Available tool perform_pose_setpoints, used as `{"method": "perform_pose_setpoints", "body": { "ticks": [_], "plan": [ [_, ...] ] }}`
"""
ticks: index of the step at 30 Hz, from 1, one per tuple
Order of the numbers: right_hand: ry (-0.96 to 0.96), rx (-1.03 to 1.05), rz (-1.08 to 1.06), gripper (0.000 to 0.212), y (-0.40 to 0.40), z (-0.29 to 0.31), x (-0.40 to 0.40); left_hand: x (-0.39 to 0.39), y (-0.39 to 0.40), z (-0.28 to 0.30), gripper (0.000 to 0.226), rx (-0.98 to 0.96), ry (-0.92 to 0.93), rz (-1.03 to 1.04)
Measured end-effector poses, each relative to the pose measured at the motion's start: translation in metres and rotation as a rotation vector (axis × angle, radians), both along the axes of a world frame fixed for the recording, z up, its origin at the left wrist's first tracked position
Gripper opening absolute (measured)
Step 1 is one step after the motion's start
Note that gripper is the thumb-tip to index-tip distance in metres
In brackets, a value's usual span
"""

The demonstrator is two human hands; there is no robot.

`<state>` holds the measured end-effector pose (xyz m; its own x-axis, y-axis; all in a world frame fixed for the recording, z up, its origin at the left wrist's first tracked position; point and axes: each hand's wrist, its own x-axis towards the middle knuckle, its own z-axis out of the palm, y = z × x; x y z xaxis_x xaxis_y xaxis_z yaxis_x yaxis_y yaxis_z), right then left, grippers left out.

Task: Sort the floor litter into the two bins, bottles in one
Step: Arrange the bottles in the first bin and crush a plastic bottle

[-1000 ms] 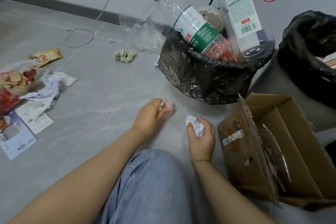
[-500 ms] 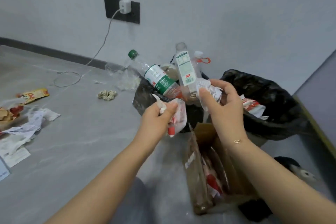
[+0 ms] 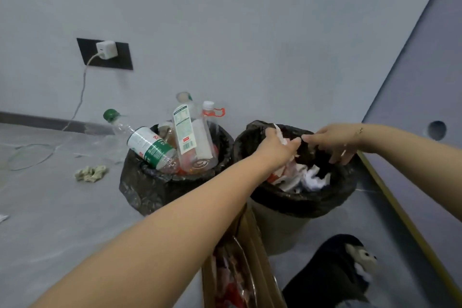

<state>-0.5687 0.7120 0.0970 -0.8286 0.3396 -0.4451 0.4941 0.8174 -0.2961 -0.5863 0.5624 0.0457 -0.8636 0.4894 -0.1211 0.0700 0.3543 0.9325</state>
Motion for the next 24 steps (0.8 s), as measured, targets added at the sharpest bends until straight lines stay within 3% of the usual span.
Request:
{"method": "perform_pose_setpoints", "body": {
  "ticks": [3,6,12,16,19,24],
  "plan": [
    [0.007,0.006,-0.004,0.048,0.009,0.001,-0.004,-0.005,0.015,-0.016,0.076,-0.148,-0.084,-0.034],
    [0.105,-0.016,0.019,0.035,0.010,0.001,-0.008,-0.004,0.009,-0.023,0.059,-0.191,-0.014,-0.058],
    [0.204,-0.042,0.148,0.022,-0.017,-0.017,-0.007,0.007,-0.026,-0.016,0.039,0.023,0.016,0.007],
    [0.299,-0.128,0.255,0.020,-0.047,-0.014,-0.003,0.021,-0.082,-0.016,0.032,0.216,-0.063,0.116],
    [0.283,-0.180,0.440,0.019,-0.077,-0.009,0.000,0.032,-0.127,-0.024,0.029,0.334,-0.144,0.132],
    [0.229,-0.368,0.601,0.023,-0.168,-0.011,-0.003,0.038,-0.211,-0.042,0.024,0.420,-0.165,0.361]
  ]
}}
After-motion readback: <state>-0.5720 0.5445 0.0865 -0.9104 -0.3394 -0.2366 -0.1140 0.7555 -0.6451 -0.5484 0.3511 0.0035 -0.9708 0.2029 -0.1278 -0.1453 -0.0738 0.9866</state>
